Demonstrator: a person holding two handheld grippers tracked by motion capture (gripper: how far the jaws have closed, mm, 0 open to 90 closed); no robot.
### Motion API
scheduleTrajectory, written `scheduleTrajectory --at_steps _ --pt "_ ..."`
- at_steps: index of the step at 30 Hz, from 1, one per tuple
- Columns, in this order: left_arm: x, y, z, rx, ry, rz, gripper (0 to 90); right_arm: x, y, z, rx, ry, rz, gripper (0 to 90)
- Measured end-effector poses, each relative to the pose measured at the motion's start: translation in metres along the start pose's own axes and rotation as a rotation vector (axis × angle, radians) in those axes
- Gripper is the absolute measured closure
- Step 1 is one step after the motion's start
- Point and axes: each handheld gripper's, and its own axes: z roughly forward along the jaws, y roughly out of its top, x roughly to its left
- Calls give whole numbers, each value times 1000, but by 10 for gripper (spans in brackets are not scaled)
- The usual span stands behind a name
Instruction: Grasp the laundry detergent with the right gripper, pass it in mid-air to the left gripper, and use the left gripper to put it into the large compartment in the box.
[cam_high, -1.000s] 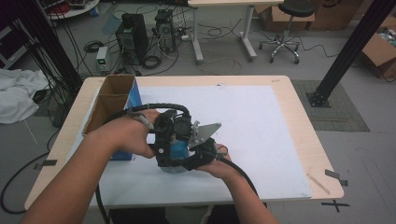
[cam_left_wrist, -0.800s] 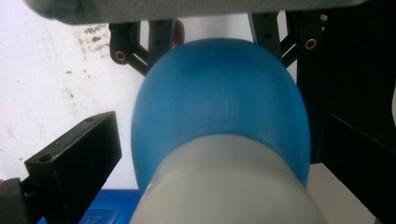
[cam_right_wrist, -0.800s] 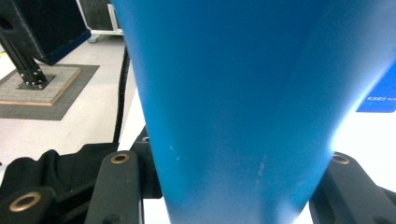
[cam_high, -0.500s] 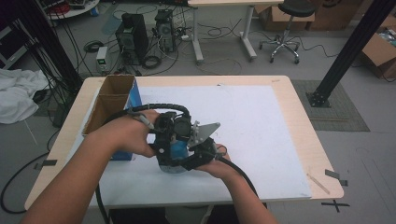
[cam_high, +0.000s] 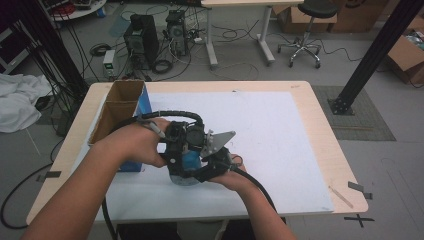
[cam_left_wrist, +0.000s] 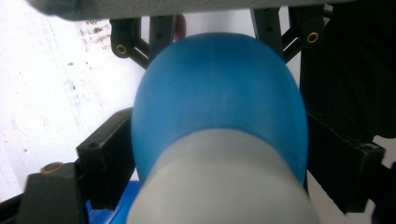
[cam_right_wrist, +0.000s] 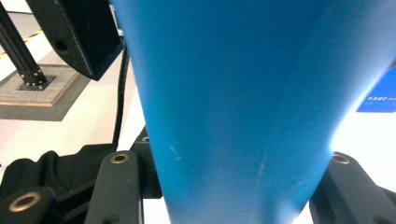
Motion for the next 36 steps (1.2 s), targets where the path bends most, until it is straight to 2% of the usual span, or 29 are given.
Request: scheduleTrajectory --at_steps 5,16,19,21,23,24,26,32,35,36 --pt "0 0 0 0 -1 5 223 1 0 0 -4 3 11 471" --pt "0 0 1 7 8 -3 267 1 0 0 -1 1 8 471" --pt "-1 0 1 4 17 1 303 0 1 1 -8 1 1 471" --pt "0 0 1 8 18 1 307 0 0 1 -3 0 -10 471" --pt "0 0 1 8 15 -1 314 1 0 2 -1 6 7 471" --pt "0 0 1 11 13 0 317 -1 0 2 -3 0 -8 471" --pt "0 0 2 16 10 -1 319 0 0 2 -5 3 2 471" --pt "0 0 2 13 22 0 344 -1 0 2 -4 0 -5 471" --pt "1 0 3 20 16 -1 358 0 0 2 -7 3 9 472" --pt "1 0 3 25 14 1 360 0 0 2 -1 -1 -3 472"
